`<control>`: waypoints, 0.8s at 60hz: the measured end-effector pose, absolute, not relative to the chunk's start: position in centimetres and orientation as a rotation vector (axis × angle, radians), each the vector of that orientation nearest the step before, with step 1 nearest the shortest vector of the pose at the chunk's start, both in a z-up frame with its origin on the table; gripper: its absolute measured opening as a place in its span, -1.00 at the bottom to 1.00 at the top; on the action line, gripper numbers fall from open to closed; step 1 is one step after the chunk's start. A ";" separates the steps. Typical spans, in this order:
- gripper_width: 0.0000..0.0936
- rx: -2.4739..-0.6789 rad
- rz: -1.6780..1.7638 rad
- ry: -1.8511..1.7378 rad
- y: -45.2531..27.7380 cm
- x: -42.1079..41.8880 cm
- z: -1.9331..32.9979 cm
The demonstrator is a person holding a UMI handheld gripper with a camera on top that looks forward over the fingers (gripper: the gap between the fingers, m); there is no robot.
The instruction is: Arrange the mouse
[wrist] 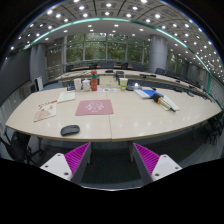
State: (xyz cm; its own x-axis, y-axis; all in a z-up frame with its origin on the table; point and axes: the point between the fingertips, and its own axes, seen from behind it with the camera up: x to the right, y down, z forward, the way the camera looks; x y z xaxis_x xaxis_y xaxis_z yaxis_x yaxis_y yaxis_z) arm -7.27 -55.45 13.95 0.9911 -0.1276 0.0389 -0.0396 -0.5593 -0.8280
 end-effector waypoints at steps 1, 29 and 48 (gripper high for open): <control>0.83 -2.163 -0.099 0.105 -55.4 -8.8 13.7; 0.82 -2.179 0.105 0.003 -39.2 -28.5 1.2; 0.82 -2.215 0.050 0.038 -33.9 -30.2 -0.3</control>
